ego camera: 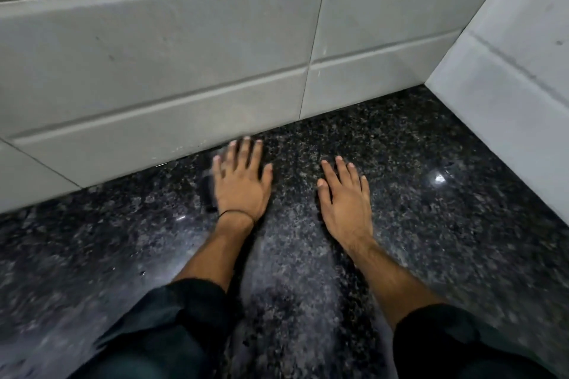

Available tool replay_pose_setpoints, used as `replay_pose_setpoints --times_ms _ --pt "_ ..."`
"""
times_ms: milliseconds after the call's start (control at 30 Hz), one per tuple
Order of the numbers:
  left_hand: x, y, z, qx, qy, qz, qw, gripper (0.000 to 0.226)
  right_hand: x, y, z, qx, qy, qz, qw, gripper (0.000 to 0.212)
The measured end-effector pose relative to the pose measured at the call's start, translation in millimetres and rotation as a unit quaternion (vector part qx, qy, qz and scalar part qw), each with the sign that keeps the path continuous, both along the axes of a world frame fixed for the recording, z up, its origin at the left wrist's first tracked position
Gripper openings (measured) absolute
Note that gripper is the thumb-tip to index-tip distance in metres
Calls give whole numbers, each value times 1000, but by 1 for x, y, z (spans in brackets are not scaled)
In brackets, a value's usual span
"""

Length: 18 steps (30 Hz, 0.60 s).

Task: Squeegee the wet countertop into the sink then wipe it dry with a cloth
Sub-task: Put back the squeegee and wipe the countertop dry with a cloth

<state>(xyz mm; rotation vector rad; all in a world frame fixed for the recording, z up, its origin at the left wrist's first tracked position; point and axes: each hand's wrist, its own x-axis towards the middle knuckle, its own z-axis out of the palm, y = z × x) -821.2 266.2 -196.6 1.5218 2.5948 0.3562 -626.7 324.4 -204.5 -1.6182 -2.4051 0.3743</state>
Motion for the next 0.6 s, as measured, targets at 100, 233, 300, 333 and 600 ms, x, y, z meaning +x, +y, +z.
replay_pose_setpoints --times_ms 100,233,300,333,600 --pt "-35 -73 -7 43 27 151 987 66 -1 -2 1 1 -1 -2 1000 50" --pt "-79 -122 -3 52 -11 358 932 77 -4 -2 1 4 -17 -7 1000 51" --pt "-82 -108 1 31 -30 358 933 76 -4 -3 2 1 -21 -9 1000 52" --pt "-78 -96 2 18 -27 322 946 75 -5 -4 3 2 -21 -9 1000 52" --pt "-71 -53 -1 -3 18 -94 995 73 -2 -5 3 -8 -13 -1 1000 51"
